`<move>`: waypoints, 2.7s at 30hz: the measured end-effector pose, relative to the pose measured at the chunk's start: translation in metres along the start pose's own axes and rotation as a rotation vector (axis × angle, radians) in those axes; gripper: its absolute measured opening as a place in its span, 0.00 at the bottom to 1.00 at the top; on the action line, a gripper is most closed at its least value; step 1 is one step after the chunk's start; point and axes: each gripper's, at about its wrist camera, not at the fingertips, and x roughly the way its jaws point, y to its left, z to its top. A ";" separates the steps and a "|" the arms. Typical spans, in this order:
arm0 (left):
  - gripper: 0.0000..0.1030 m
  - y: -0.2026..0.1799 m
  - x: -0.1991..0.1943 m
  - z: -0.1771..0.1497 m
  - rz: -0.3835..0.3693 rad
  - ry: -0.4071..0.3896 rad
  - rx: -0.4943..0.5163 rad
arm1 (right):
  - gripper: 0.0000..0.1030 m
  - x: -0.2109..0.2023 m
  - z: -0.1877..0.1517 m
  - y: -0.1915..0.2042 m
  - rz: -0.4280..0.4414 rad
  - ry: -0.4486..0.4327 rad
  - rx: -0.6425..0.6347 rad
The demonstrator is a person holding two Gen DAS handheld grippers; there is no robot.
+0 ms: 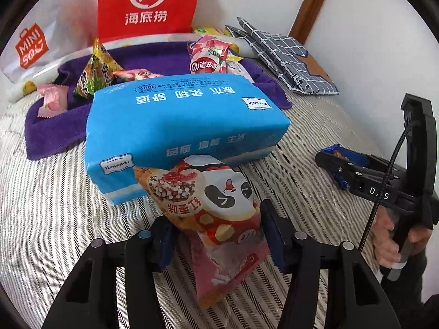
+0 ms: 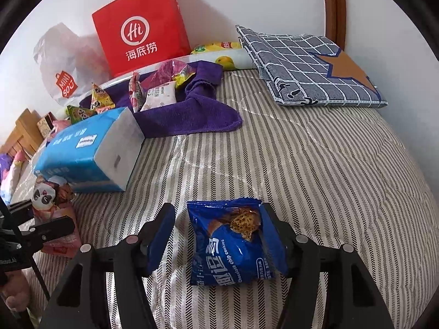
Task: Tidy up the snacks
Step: 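Lift the blue chip packet with the right tool while the left grasps the panda candy bag, then carry the blue chip packet and panda candy bag toward the purple towel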
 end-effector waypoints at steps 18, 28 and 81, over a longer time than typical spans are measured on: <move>0.45 0.068 -0.056 -0.027 0.066 -0.044 -0.084 | 0.62 -0.008 -0.011 0.004 -0.107 0.040 -0.006; 0.45 0.102 -0.066 -0.033 0.100 -0.059 -0.144 | 0.59 -0.009 -0.013 0.005 -0.110 0.044 0.005; 0.45 0.096 -0.087 -0.013 0.031 -0.138 -0.130 | 0.41 -0.053 0.035 0.066 -0.035 -0.139 -0.073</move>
